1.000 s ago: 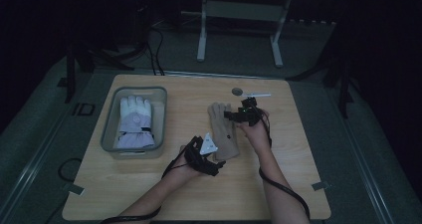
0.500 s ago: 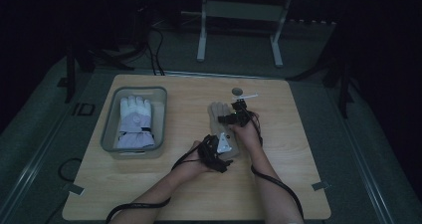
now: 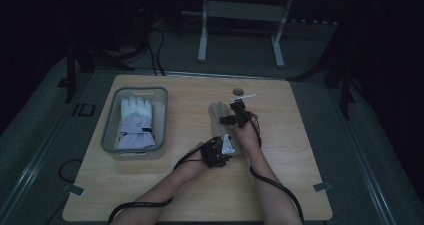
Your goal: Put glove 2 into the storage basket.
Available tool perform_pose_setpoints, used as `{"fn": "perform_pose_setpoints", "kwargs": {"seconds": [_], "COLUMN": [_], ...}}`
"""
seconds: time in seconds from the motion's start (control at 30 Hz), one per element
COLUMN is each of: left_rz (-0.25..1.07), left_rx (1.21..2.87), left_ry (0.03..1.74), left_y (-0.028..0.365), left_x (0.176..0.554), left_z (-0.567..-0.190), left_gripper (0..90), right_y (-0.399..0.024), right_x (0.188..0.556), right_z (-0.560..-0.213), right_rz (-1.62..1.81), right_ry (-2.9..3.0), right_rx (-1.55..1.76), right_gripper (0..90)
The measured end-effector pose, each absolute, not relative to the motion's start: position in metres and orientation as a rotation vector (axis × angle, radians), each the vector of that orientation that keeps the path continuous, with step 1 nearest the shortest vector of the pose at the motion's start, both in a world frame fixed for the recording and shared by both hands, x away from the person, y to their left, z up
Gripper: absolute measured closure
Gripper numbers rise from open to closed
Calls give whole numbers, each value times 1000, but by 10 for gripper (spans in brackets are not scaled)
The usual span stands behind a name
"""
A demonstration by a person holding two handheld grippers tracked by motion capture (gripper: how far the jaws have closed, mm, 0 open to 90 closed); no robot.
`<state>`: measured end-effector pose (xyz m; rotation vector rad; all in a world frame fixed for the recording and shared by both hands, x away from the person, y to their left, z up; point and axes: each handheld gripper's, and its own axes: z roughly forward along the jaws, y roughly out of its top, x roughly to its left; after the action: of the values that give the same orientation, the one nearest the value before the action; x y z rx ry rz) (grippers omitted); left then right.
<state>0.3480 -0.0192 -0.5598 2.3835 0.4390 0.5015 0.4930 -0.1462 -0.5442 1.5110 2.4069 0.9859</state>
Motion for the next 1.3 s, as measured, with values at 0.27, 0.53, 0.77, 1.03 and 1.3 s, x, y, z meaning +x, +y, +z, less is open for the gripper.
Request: {"fn": "perform_pose_setpoints", "kwargs": {"seconds": [0.27, 0.53, 0.77, 1.03, 1.3], "left_rz": [499, 559, 572, 635, 659], "left_rx": [2374, 2376, 2374, 2381, 2383], "left_ry": [431, 418, 420, 429, 467], "left_y": [-11, 1, 17, 39, 66], "left_x": [343, 336, 330, 323, 318], "left_z": [-547, -529, -506, -486, -472], "left_gripper": [826, 827, 827, 827, 828], "right_y": [-142, -139, -129, -114, -87], "right_x": [488, 482, 475, 472, 470], "right_z": [-536, -514, -493, -469, -452], "right_rz": [1023, 1143, 1216, 1292, 1344], "right_ry": [2404, 2381, 2371, 2369, 2376], "right_rx": [1501, 1453, 1386, 1339, 1287], "right_gripper": [665, 667, 666, 666, 665]}}
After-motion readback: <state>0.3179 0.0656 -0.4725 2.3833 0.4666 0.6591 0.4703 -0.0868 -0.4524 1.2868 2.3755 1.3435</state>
